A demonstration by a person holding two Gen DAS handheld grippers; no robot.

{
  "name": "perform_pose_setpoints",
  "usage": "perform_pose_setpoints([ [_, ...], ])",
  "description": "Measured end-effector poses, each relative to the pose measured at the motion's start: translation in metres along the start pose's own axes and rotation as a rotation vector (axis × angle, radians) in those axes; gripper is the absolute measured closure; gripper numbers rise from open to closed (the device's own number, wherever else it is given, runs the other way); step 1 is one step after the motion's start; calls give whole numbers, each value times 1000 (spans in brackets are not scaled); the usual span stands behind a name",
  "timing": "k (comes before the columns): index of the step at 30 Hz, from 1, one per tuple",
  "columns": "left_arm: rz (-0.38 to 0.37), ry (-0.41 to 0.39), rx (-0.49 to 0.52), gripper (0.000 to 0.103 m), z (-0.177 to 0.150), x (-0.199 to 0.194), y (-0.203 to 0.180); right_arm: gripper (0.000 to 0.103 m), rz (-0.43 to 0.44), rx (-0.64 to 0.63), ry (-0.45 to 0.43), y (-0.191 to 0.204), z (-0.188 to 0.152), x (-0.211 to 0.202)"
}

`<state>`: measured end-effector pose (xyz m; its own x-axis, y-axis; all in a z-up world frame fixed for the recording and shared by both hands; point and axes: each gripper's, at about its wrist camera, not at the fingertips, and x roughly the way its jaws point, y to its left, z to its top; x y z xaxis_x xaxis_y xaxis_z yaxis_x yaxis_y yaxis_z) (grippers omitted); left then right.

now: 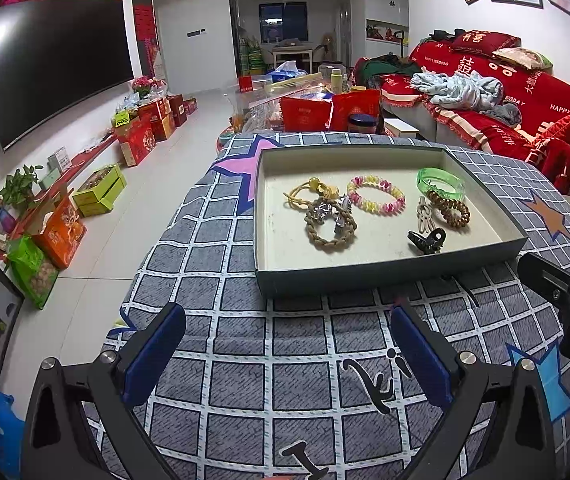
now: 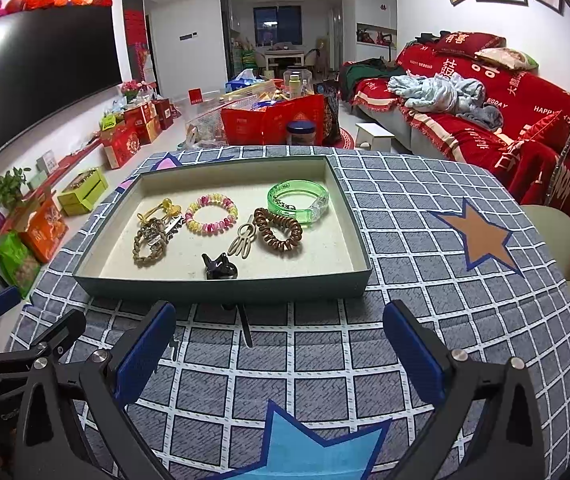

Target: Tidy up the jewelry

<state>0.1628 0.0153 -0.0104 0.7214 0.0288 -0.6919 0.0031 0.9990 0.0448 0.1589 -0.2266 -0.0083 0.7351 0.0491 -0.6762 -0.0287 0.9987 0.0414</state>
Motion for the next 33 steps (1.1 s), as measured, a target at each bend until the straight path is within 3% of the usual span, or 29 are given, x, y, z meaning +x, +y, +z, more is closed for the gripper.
perform_pose_setpoints([
  [33,-6,12,9,0,2,0,-3,0,0,4,-3,-3,1,-2],
])
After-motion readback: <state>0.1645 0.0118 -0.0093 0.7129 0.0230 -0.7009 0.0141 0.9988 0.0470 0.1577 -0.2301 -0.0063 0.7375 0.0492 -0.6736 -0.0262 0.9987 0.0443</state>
